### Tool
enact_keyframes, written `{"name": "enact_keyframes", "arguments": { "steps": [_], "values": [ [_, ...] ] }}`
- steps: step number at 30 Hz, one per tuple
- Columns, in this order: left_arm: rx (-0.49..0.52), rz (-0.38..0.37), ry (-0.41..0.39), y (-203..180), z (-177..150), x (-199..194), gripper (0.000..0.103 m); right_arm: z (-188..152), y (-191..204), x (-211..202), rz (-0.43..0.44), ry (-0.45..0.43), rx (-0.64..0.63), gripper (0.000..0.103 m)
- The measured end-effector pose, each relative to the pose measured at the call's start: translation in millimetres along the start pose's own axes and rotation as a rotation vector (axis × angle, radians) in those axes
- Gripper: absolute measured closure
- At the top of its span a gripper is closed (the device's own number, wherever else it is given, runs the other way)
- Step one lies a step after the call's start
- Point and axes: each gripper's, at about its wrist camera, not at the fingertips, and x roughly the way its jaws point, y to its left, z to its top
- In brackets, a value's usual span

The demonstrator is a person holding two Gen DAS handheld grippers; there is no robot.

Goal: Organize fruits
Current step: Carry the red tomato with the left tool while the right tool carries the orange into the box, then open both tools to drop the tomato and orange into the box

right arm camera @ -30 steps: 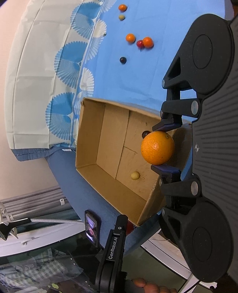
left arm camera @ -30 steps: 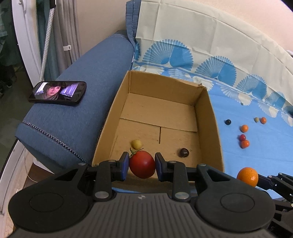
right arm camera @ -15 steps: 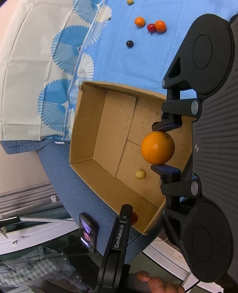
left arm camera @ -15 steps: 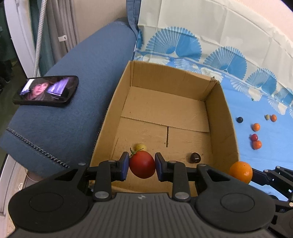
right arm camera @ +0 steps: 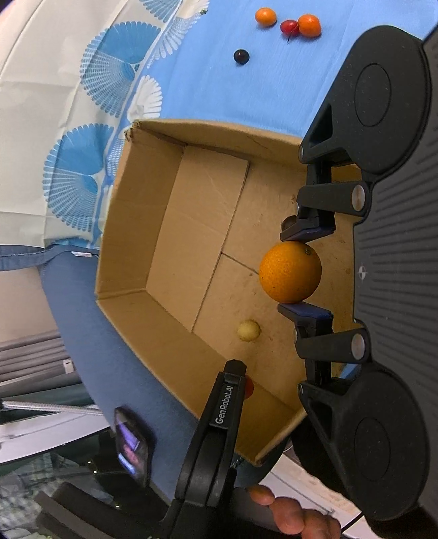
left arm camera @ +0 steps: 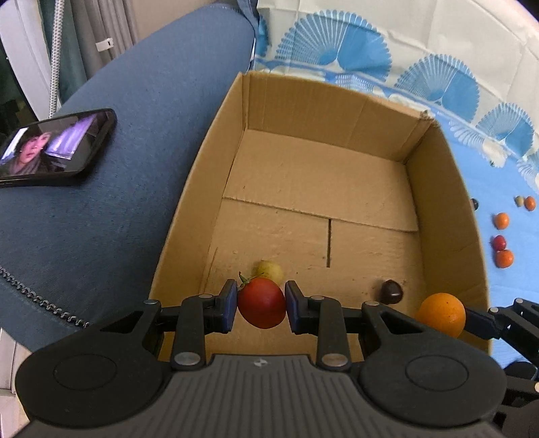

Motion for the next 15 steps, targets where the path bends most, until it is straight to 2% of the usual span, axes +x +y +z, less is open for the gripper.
{"name": "enact_keyframes", "arguments": {
  "steps": [12,15],
  "values": [
    [0.029,0.031,0.055,-1,3,38,0.069,0,-4,38,-0.01,0.048,-0.058,0.064],
    [0.056,0.016,0.062,-3,4,44,0.066,0,-4,43,-0.003,0.056,-0.074,0.063]
  ]
}}
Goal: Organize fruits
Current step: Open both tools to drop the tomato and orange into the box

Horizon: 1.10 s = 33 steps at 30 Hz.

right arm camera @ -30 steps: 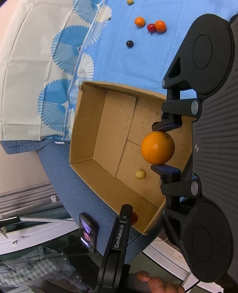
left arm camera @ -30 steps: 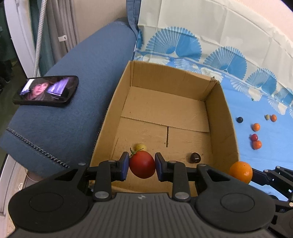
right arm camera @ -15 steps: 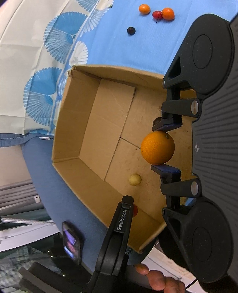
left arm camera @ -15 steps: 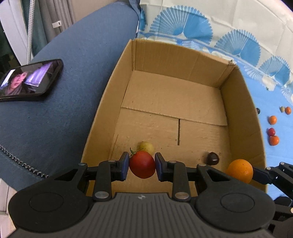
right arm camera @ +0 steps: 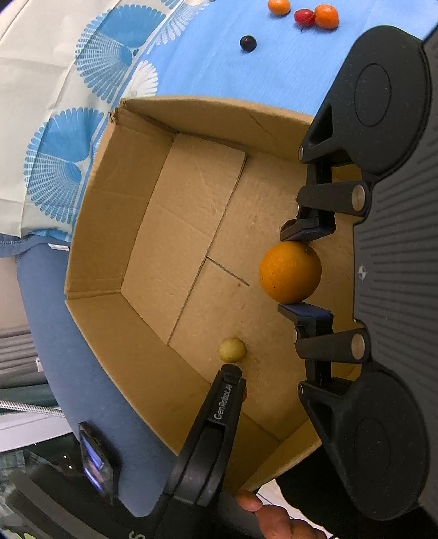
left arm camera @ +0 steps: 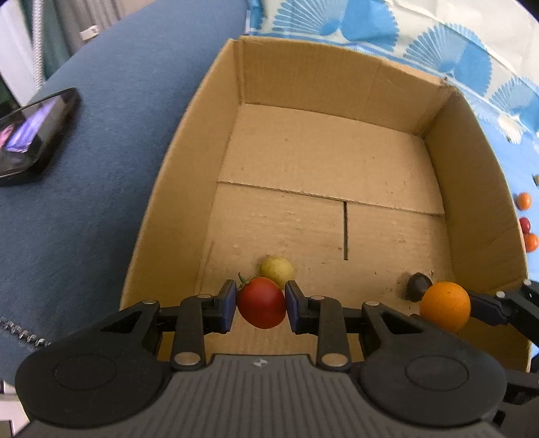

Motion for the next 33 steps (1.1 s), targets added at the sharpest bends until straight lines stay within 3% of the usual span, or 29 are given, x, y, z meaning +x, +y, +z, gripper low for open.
{"name": "enact_keyframes", "arguments": {
  "steps": [2,4,6,13,21,33],
  "values": [
    [0.012,-0.026,-0.013,0,0,-3,0.019,1,0,2,-0.001,0.006,-0.014,0.058],
    [0.013,-0.053,-0.057,-1,-2,-14,0.001,2,1,-1,-0.022,-0.007,-0.021,0.028],
    [0.027,-0.053,-0.105,-3,-5,-25,0.0,2,2,-9,-0.031,-0.032,-0.026,0.019],
    [0.023,-0.027,-0.121,-5,-25,-62,0.0,-7,8,-52,-0.038,-0.055,0.018,0.003],
    [-0.017,0.02,-0.172,1,-60,-116,0.0,-33,15,-106,-0.023,-0.048,0.206,0.001],
    [-0.023,-0.023,-0.244,-7,-109,-176,0.0,-65,41,-176,-0.106,-0.191,0.169,0.001]
  ]
}}
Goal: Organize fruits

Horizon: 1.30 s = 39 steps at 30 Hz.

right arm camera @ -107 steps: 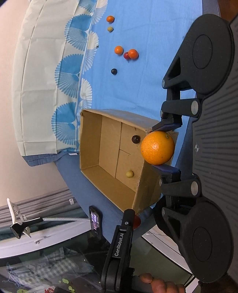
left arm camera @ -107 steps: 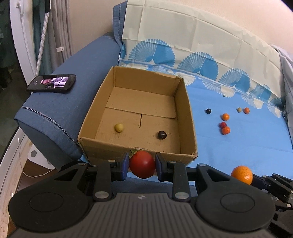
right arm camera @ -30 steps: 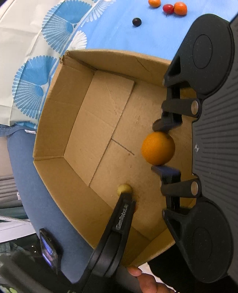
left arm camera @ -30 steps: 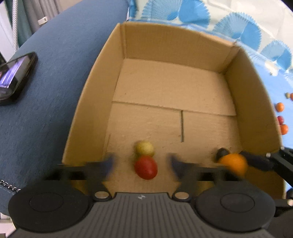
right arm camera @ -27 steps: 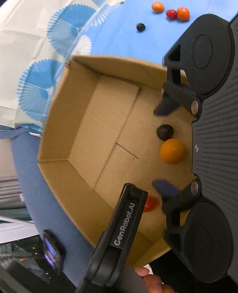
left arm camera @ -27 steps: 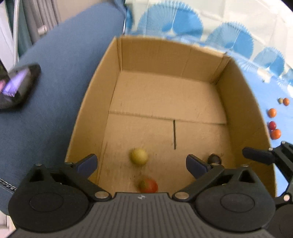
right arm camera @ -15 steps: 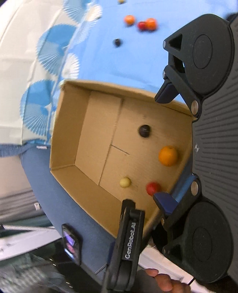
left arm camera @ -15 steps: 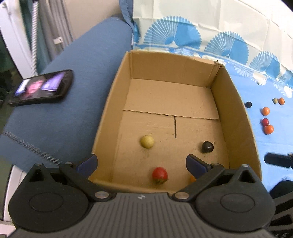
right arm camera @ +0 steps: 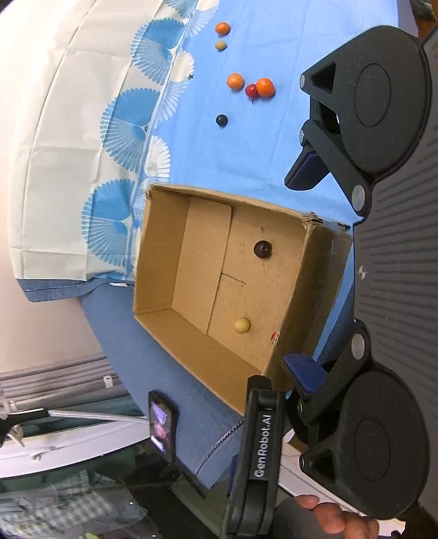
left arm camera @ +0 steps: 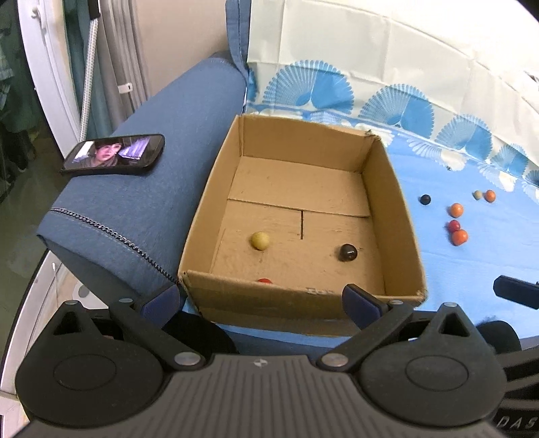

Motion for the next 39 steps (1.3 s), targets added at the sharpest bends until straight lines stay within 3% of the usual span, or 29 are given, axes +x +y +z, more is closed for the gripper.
{"name": "enact_keyframes", "arguments": {
  "steps": [15,39],
  "values": [
    [0.023,-0.002,-0.074,-8,-15,-38,0.0,-12,0,-34,0.0,-0.078,0.024,0.001],
    [0.021,0.006,-0.074,-5,-15,-39,0.0,-17,1,-37,0.004,-0.08,0.029,0.001]
  ]
}}
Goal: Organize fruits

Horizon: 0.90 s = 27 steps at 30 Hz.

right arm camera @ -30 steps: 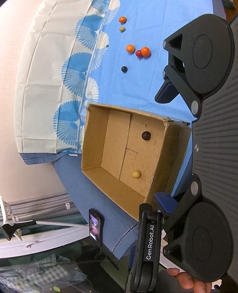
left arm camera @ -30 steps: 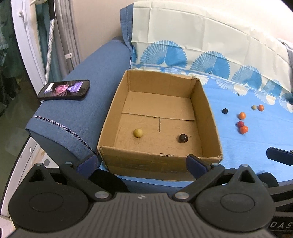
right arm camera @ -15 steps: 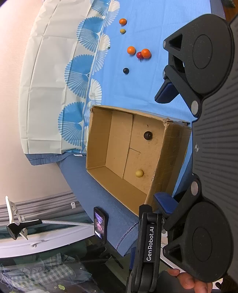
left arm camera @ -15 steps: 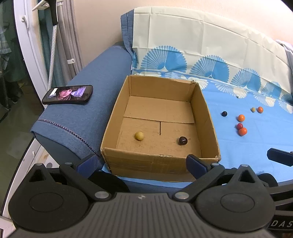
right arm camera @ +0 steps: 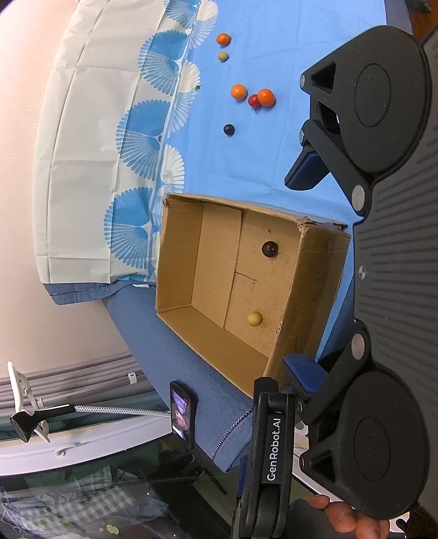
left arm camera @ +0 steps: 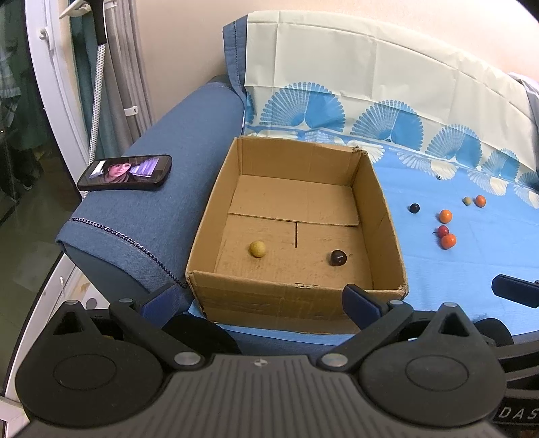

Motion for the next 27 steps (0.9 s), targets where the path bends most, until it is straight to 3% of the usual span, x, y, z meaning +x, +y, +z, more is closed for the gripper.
{"name": "enact_keyframes", "arguments": {
  "steps": [16,27],
  "values": [
    [0.013,0.014,0.015,-3,2,6,0.0,-1,-5,6,0.013,0.007,0.018,0.001],
    [0.043,0.017,0.049,-17,15,21,0.0,0,-31,13,-0.004,-0.003,0.102,0.001]
  ]
}}
